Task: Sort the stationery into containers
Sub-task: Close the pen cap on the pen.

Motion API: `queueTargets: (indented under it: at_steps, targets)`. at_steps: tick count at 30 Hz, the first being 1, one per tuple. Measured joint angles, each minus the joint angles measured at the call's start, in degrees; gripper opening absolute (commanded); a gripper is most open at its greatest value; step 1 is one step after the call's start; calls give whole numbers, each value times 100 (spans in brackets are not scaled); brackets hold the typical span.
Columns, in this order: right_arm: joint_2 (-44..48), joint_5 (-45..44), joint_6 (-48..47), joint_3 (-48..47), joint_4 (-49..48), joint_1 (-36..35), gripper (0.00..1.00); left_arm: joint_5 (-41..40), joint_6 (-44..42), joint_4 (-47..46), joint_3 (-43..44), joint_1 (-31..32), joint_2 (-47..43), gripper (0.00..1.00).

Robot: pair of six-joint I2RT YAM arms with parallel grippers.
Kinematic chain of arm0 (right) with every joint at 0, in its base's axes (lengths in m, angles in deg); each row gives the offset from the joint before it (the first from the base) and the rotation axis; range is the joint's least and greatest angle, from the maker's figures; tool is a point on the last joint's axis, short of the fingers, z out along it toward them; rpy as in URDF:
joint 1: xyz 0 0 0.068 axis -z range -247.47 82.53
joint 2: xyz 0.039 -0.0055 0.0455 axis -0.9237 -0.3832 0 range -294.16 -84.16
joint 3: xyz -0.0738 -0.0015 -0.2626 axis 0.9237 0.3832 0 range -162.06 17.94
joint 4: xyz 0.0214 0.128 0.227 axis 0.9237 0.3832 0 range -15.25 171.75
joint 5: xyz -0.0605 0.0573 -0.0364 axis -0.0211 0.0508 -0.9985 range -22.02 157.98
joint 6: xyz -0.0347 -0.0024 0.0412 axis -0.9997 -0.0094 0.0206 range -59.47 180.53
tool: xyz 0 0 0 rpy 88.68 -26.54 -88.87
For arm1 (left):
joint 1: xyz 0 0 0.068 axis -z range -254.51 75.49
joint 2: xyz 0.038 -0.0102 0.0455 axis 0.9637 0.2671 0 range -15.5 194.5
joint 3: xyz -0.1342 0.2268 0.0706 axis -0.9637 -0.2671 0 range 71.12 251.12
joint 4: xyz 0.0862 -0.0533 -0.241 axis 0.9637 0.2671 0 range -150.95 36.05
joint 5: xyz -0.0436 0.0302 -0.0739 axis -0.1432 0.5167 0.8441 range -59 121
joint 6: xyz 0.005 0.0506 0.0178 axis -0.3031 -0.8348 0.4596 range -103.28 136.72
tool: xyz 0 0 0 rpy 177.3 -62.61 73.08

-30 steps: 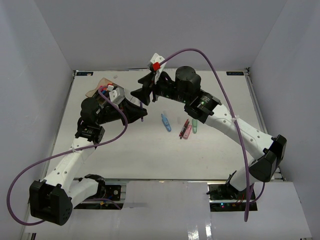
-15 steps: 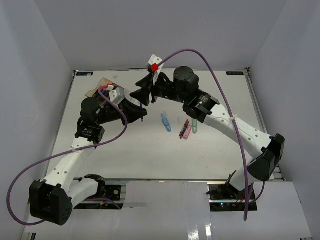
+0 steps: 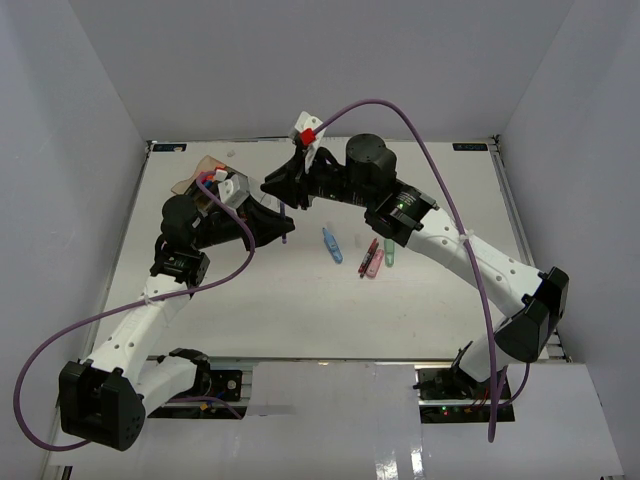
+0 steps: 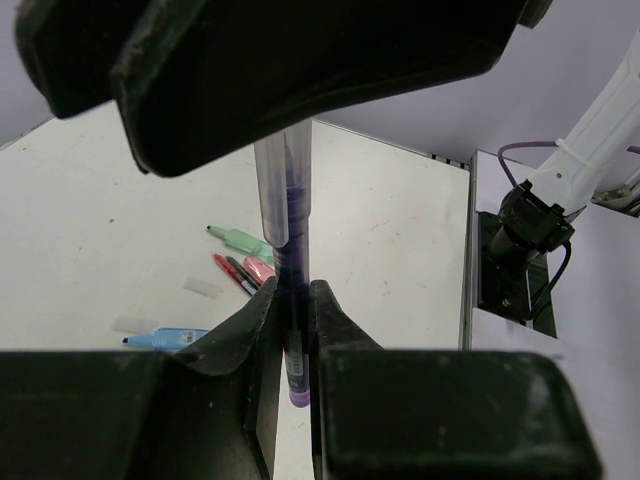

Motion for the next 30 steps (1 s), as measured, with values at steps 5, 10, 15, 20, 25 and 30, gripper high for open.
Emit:
queueTargets:
  at_steps: [5, 10, 15, 20, 25, 30]
  targets:
    - [-9, 107, 7, 20, 2, -4, 20, 2, 46, 2, 0, 0, 2, 0]
    - [7, 149, 20, 216, -197, -4, 12, 35, 131, 68, 0, 0, 20, 0]
    - [83, 168, 114, 474, -490, -2, 8, 127, 251, 66, -7, 0, 61, 0]
    - [173, 168, 175, 682, -710, -2, 8, 179, 326, 66, -15, 0, 61, 0]
    - [219, 205, 186, 778, -789, -2, 8, 199, 334, 85, -15, 0, 61, 0]
    - [219, 260, 184, 785, -695, -2, 8, 216, 264, 208, -15, 2, 39, 0]
